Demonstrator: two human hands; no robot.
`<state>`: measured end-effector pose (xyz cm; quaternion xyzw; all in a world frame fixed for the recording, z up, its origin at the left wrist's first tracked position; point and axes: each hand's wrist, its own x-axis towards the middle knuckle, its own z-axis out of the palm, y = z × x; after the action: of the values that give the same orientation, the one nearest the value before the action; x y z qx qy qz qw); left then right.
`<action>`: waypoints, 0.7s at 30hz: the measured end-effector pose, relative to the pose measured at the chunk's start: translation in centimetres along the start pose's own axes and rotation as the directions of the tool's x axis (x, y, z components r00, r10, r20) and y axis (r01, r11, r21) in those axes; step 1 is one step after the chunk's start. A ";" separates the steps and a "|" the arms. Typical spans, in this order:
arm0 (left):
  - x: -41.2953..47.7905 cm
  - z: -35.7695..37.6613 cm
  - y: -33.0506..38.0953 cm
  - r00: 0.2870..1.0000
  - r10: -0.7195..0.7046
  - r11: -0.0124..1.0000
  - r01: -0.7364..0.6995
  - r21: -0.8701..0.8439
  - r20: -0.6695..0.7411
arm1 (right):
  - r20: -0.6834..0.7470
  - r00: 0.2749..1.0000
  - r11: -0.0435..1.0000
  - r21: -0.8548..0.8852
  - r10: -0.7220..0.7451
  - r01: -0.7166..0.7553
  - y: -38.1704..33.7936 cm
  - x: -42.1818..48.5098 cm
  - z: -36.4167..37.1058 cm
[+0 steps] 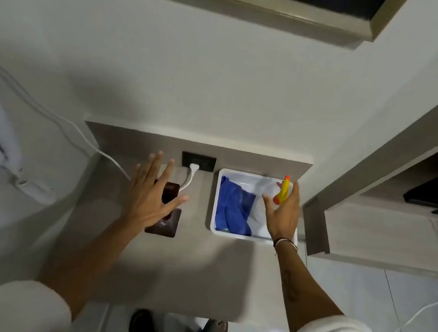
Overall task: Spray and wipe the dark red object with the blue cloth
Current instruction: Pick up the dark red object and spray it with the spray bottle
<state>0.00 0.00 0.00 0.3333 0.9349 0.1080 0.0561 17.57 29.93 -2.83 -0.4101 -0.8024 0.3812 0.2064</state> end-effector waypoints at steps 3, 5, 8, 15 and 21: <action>-0.2 1.1 -0.6 0.999 0.039 0.999 -0.039 0.005 0.025 | 0.022 0.998 0.996 0.067 0.059 -0.061 0.6 0.2 0.4; -0.5 1.7 -0.9 0.997 0.075 0.996 -0.076 0.042 0.028 | 0.043 0.998 0.998 0.050 0.037 -0.039 0.9 0.3 0.8; -0.5 1.7 -1.0 0.992 0.118 0.991 -0.121 0.062 0.053 | 0.014 1.000 0.999 0.042 -0.011 0.010 1.0 0.6 1.0; 0.0 1.3 -2.4 0.962 0.190 0.978 -0.203 0.051 0.195 | -0.003 0.996 0.995 0.051 0.089 -0.089 1.8 1.5 1.3; 0.0 1.0 -2.8 0.982 0.178 0.982 -0.173 -0.075 0.070 | -0.010 0.997 0.995 0.074 0.072 -0.072 1.9 1.3 0.5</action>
<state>-1.54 -1.97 -1.65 0.4161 0.8949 0.1318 0.0934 17.44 31.47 -4.65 -0.4333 -0.7712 0.4151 0.2126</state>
